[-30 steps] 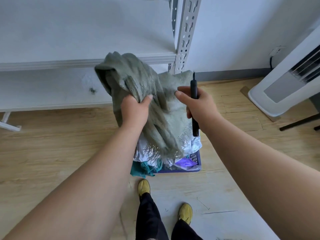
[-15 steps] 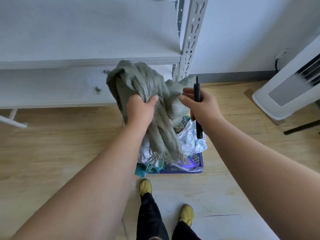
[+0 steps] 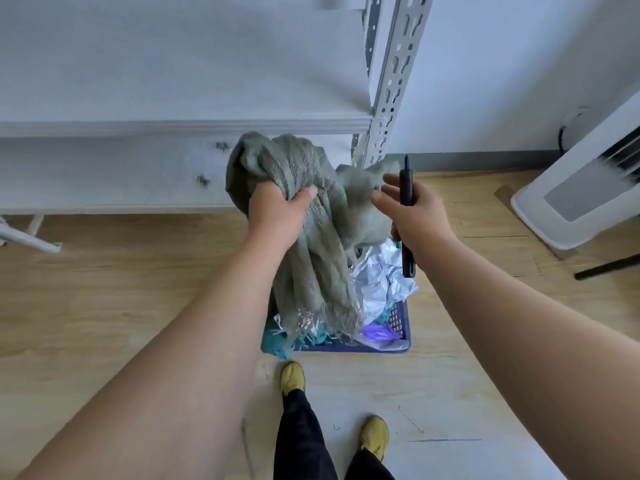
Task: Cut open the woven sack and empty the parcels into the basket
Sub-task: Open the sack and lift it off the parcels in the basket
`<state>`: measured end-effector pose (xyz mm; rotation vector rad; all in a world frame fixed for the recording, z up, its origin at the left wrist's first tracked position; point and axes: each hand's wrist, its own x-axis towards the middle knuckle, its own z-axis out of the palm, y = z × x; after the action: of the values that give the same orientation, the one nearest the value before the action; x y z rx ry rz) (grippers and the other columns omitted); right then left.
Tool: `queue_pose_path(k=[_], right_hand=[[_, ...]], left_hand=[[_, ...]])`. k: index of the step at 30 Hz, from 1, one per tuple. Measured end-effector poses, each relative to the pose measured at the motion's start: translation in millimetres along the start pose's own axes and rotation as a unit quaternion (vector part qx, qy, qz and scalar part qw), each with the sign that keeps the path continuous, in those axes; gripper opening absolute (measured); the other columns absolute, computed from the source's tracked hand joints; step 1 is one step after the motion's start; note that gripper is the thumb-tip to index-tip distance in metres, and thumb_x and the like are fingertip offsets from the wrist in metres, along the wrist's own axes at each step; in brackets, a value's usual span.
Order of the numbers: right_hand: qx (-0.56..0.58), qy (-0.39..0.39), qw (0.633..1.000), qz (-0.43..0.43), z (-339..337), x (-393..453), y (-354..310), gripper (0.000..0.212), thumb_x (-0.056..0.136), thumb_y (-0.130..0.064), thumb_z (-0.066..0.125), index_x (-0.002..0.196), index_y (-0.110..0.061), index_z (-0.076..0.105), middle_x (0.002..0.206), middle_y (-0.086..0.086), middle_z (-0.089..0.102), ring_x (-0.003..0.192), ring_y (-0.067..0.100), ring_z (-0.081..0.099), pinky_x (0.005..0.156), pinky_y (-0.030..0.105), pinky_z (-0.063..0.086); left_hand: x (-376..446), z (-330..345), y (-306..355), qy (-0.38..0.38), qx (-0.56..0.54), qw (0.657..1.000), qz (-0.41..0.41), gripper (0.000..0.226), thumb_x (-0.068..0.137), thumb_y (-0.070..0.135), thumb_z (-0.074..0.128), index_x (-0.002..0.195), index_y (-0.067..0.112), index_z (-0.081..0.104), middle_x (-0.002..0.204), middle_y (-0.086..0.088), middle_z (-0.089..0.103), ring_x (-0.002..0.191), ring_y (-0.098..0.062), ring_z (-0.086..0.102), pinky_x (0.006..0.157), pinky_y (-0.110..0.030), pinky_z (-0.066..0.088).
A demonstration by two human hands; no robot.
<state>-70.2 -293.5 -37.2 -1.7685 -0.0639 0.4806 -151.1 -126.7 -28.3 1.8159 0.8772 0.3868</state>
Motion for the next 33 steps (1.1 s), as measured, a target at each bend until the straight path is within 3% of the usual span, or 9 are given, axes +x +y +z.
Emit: queue_pose_path(k=[4,8,10,15,18,24,27,30,33], right_hand=[[-0.030,0.011,0.999,-0.017,0.4,4.2,-1.2,0.044,0.085,-0.028,0.071,0.127,-0.023,0.058,0.113,-0.012,0.064,0.052,0.007,0.051,0.050,0.024,0.046],[-0.062,0.008,0.998,-0.011,1.4,6.9,-5.8,0.036,0.082,-0.033,0.074,0.112,-0.023,0.058,0.086,-0.006,0.058,0.052,0.012,0.050,0.047,0.021,0.046],[-0.061,-0.035,0.998,-0.008,4.1,7.5,-4.8,0.029,0.080,-0.033,0.076,0.098,-0.019,0.059,0.068,-0.007,0.056,0.047,0.009,0.048,0.041,0.018,0.042],[0.013,-0.178,0.984,-0.009,27.9,1.3,-5.0,0.022,0.082,-0.025,0.074,0.084,-0.015,0.054,0.049,-0.009,0.049,0.041,0.011,0.042,0.043,0.025,0.039],[0.027,-0.209,0.977,-0.018,38.8,-3.0,-6.7,0.024,0.081,-0.023,0.076,0.080,-0.016,0.052,0.049,-0.010,0.050,0.041,0.011,0.043,0.041,0.024,0.038],[-0.071,-0.038,0.996,-0.037,45.7,7.3,-10.5,0.020,0.074,-0.022,0.076,0.084,-0.028,0.060,0.072,-0.006,0.064,0.063,0.013,0.060,0.061,0.032,0.051],[-0.030,-0.012,0.998,-0.050,41.4,12.0,-20.9,0.019,0.077,-0.013,0.072,0.081,-0.026,0.059,0.061,-0.011,0.059,0.049,0.003,0.052,0.051,0.023,0.044],[0.009,-0.045,0.997,-0.060,39.4,8.9,-33.7,0.026,0.076,-0.007,0.075,0.073,-0.024,0.056,0.043,-0.018,0.055,0.036,-0.004,0.048,0.041,0.014,0.039],[0.009,-0.112,0.991,-0.066,44.8,0.8,-41.8,0.026,0.075,-0.005,0.077,0.076,-0.022,0.058,0.043,-0.018,0.055,0.035,-0.004,0.048,0.040,0.012,0.038]], left_hand=[[-0.8,-5.0,1.4,0.003,-0.026,1.000,0.006,0.022,0.086,0.032,0.069,0.097,0.014,0.063,0.091,0.006,0.065,0.089,-0.017,0.063,0.077,-0.026,0.047],[-3.0,-19.5,15.8,-0.010,-0.055,0.998,0.040,0.006,0.087,0.028,0.068,0.087,0.028,0.062,0.087,0.018,0.064,0.082,0.002,0.061,0.068,-0.014,0.047],[-0.1,-24.1,21.9,-0.037,-0.065,0.995,0.061,0.007,0.088,0.027,0.068,0.094,0.027,0.064,0.090,0.017,0.065,0.084,0.001,0.061,0.067,-0.011,0.048],[5.9,-17.4,19.1,-0.048,-0.113,0.992,-0.004,0.021,0.085,0.024,0.071,0.105,0.016,0.068,0.103,0.005,0.071,0.098,-0.014,0.067,0.091,-0.037,0.054],[3.7,-11.0,18.1,-0.056,-0.158,0.986,-0.023,0.022,0.082,0.024,0.074,0.102,0.015,0.069,0.102,0.001,0.073,0.097,-0.017,0.069,0.092,-0.043,0.054],[-0.4,-9.7,24.0,-0.137,-0.184,0.973,0.017,0.035,0.078,0.030,0.075,0.109,0.014,0.069,0.107,0.002,0.073,0.102,-0.014,0.068,0.096,-0.039,0.051],[-6.3,-14.9,4.8,-0.120,-0.053,0.990,0.047,0.053,0.076,0.034,0.079,0.123,0.017,0.060,0.118,0.009,0.066,0.107,-0.002,0.061,0.093,-0.022,0.046],[-15.8,-10.1,-32.2,-0.127,0.097,0.987,0.020,0.096,0.062,0.042,0.086,0.142,0.022,0.038,0.138,0.001,0.051,0.124,-0.013,0.050,0.104,-0.035,0.042],[-27.7,7.6,-47.7,-0.142,0.053,0.988,-0.014,0.085,0.063,0.031,0.086,0.136,0.021,0.044,0.130,0.001,0.059,0.118,-0.014,0.055,0.099,-0.032,0.046]])
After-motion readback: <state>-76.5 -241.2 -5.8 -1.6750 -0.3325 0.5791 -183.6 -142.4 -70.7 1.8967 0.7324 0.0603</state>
